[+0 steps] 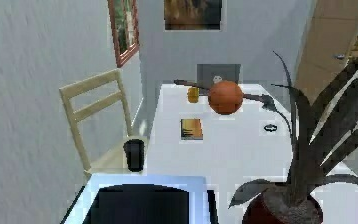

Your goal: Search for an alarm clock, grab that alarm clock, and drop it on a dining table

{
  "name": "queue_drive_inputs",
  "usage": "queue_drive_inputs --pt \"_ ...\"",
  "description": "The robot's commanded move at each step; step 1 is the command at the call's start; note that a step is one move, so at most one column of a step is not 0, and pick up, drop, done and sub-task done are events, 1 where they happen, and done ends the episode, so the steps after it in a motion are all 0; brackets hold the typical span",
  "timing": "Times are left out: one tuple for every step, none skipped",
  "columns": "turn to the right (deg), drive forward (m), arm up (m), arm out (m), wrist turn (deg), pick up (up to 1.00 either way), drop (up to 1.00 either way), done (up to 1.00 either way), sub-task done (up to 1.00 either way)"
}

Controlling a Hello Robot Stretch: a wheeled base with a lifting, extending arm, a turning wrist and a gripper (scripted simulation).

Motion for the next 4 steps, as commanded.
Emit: queue_drive_inputs --pt "-45.0 0.0 0.0 0.0 0.0 0.0 0.0 0.0 0.0" --pt "-27.0 0.0 0.0 0.0 0.0 0.0 0.0 0.0 0.0" --pt "0.0 0.0 0.0 0.48 0.0 0.0 0.0 0.0 0.0" --pt "0.0 0.0 0.0 0.0 45.0 0.0 0.0 0.0 0.0"
